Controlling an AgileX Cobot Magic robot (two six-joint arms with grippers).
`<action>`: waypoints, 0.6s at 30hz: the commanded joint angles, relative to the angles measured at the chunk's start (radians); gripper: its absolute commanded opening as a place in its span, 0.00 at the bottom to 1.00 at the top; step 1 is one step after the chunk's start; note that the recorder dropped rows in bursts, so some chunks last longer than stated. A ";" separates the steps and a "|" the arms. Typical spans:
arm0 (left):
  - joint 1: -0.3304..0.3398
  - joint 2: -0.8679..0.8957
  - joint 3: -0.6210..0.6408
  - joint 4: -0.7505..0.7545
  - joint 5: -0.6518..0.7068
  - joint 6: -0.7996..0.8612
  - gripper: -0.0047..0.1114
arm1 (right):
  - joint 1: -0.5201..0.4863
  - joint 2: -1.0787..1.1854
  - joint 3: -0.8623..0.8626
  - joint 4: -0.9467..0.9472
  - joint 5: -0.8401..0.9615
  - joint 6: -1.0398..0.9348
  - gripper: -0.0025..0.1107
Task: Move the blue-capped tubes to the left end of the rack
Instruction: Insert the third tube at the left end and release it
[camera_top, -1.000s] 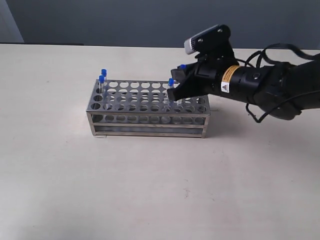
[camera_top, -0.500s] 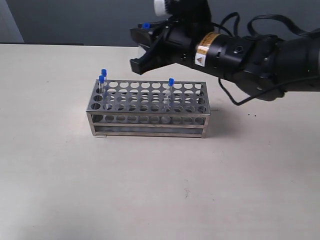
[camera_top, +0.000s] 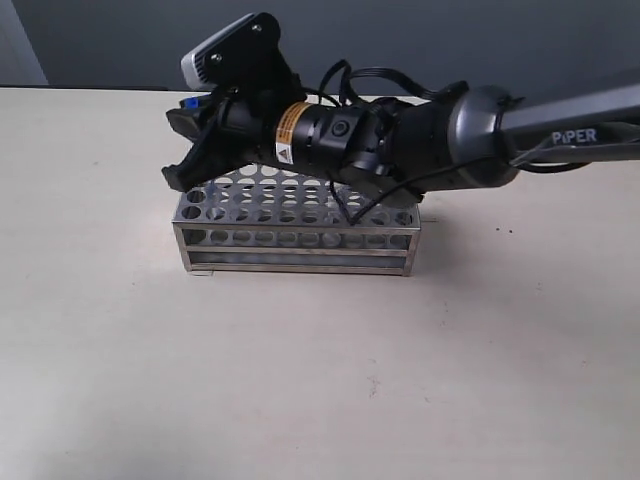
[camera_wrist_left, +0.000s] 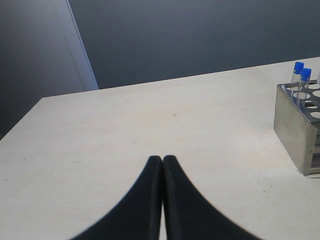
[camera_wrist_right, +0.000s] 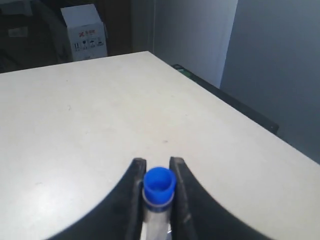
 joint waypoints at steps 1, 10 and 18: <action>-0.007 0.004 -0.002 -0.001 -0.013 -0.003 0.04 | 0.015 0.024 -0.018 -0.017 0.001 0.009 0.02; -0.007 0.004 -0.002 -0.001 -0.013 -0.003 0.04 | 0.015 0.098 -0.055 -0.019 0.007 0.009 0.02; -0.007 0.004 -0.002 -0.001 -0.013 -0.003 0.04 | 0.015 0.157 -0.055 -0.019 0.016 0.009 0.02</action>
